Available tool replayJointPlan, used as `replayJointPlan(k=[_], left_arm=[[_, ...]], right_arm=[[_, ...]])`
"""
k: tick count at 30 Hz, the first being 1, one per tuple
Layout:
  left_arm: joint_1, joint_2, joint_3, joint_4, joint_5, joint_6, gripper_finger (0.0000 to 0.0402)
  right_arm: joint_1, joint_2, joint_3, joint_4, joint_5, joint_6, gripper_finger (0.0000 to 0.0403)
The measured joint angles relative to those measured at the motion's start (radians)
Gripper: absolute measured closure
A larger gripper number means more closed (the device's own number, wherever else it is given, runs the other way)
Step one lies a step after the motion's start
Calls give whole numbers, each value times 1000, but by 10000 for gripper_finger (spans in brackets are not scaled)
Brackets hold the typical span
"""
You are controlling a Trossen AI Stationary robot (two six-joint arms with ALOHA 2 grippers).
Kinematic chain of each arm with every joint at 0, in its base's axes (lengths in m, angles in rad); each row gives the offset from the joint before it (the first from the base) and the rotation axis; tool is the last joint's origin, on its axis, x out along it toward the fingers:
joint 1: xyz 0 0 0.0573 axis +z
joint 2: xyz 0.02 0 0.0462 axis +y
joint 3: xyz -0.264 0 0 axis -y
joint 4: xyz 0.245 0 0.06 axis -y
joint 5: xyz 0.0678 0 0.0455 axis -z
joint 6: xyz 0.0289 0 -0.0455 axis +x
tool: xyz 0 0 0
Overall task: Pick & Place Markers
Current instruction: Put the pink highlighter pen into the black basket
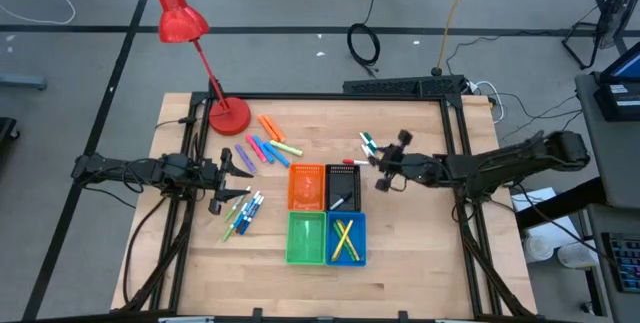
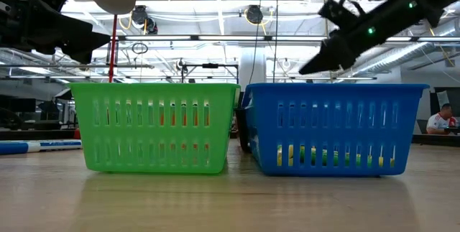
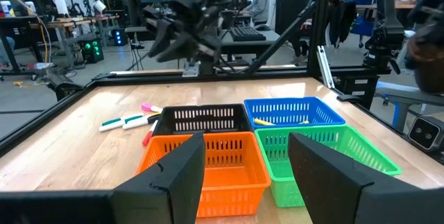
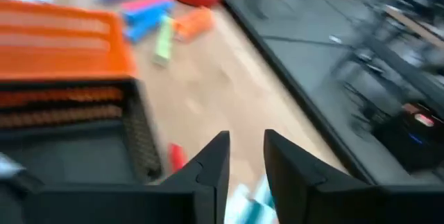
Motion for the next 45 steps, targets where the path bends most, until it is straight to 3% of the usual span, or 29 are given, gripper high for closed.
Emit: replayJointPlan(k=[10, 17, 35, 45], left_arm=[[0, 0, 0, 0, 0, 0, 190], [0, 0, 0, 0, 0, 0, 190], [0, 0, 0, 0, 0, 0, 190], [0, 0, 0, 0, 0, 0, 190]], right_arm=[[-168, -25, -74, -92, 9, 210, 225], [-268, -21, -74, -190, -166, 317, 182], [-387, 156, -73, -203, -381, 380, 183], [-388, 171, -54, -265, -344, 359, 191]])
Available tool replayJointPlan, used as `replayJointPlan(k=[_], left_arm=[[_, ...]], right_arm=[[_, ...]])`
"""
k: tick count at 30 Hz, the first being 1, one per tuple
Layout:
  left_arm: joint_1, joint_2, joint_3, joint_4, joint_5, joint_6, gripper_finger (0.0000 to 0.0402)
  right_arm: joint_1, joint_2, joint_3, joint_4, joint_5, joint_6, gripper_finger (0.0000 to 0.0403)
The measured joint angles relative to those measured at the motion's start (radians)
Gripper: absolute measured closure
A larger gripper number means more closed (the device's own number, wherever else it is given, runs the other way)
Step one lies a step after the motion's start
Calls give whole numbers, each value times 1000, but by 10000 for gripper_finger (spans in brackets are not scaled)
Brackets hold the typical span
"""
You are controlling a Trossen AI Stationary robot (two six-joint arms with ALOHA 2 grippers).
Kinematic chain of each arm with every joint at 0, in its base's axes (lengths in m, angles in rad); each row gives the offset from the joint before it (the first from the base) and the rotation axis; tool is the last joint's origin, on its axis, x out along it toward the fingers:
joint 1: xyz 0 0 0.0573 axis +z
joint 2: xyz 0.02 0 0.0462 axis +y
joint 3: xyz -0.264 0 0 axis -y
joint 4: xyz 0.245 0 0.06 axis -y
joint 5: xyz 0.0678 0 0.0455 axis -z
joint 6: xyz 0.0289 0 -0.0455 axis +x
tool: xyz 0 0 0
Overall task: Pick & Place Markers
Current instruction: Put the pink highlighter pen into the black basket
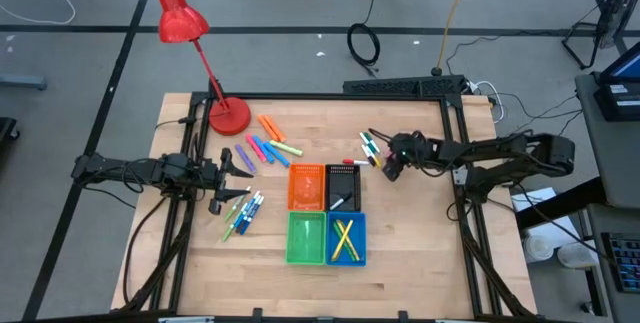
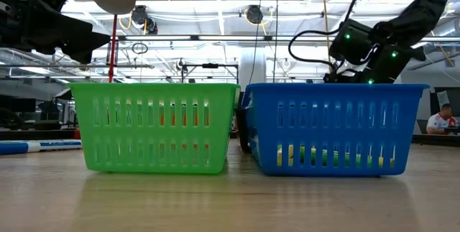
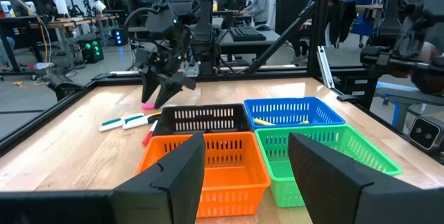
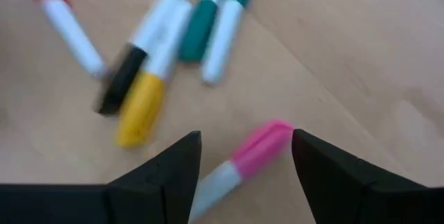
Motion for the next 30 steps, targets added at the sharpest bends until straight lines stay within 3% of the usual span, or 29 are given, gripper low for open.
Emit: replayJointPlan(k=[5, 24, 30], left_arm=[[0, 0, 0, 0, 0, 0, 190], [0, 0, 0, 0, 0, 0, 190], [0, 0, 0, 0, 0, 0, 190]], right_arm=[[0, -1, 35, -98, 73, 8, 195], [0, -3, 40, -247, 24, 2, 196], [0, -3, 40, -248, 17, -19, 231]])
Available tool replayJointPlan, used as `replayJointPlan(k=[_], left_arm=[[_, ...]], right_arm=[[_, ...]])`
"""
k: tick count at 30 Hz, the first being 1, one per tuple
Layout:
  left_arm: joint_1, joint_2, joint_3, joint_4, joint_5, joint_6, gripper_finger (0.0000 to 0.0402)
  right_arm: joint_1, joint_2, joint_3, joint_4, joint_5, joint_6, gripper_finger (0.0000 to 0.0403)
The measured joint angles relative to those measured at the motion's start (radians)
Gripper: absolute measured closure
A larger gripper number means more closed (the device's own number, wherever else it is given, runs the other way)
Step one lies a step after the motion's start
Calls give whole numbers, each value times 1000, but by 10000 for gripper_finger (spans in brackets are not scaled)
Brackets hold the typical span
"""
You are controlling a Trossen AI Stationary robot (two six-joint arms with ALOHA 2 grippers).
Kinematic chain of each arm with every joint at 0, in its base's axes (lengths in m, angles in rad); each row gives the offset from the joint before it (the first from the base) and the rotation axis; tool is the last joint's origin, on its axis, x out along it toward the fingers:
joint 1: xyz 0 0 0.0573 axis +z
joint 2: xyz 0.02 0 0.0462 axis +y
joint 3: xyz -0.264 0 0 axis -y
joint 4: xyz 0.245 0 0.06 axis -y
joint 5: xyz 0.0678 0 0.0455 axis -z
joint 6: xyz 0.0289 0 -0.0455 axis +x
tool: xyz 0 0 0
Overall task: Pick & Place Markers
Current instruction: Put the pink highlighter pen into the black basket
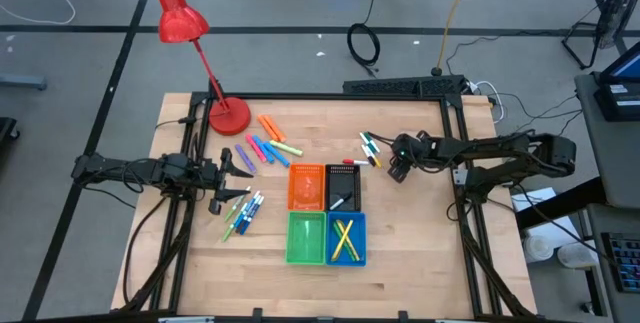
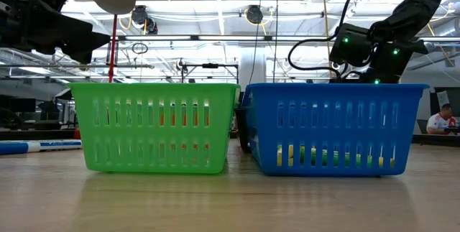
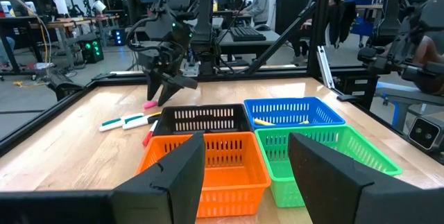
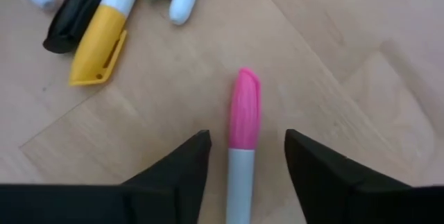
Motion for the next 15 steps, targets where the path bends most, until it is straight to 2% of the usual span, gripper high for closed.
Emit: replayJointPlan(k=[10, 15], left_arm=[[0, 0, 0, 0, 0, 0, 190], [0, 0, 0, 0, 0, 0, 190]], right_arm=[[1, 1, -2, 5, -17, -70, 367], [1, 2, -4, 50, -11, -114, 378]])
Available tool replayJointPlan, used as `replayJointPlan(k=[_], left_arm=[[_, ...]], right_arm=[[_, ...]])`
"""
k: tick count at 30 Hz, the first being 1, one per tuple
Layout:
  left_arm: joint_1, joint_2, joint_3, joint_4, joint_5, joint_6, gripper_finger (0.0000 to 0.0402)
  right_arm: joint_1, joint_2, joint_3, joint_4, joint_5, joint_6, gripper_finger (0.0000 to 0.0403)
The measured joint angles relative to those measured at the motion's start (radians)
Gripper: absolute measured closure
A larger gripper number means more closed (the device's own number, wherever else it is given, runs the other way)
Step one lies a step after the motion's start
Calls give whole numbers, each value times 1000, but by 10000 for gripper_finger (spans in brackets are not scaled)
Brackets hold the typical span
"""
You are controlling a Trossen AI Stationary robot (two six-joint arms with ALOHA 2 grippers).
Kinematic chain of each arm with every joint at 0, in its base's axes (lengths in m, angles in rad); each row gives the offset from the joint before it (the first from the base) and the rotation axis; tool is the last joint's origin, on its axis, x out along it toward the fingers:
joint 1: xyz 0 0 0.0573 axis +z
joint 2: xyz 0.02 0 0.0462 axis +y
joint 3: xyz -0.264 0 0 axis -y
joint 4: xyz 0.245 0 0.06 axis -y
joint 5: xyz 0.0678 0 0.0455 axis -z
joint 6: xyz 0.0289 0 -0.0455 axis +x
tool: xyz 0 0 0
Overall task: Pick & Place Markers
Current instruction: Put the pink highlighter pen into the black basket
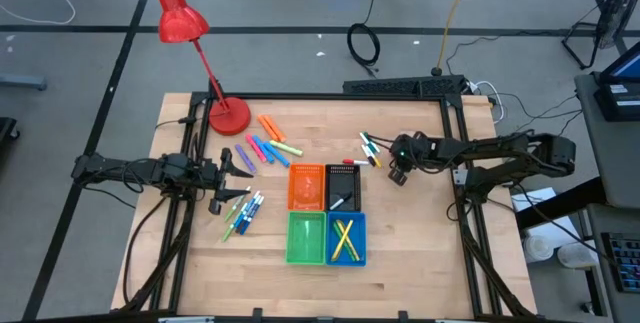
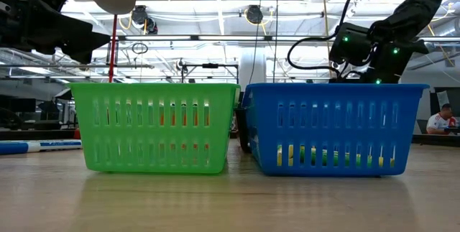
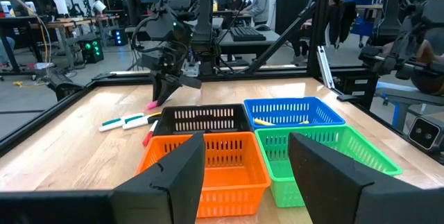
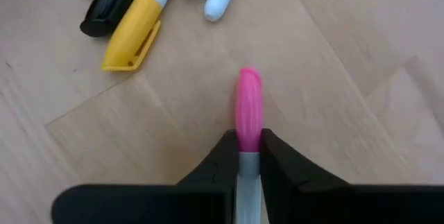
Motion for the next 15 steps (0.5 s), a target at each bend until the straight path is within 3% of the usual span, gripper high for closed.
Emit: replayJointPlan(k=[6, 15], left_arm=[[0, 0, 0, 0, 0, 0, 190], [0, 0, 0, 0, 0, 0, 190]], right_arm=[[0, -3, -1, 10, 3, -18, 361], [14, -78, -3, 50, 6, -26, 373]])
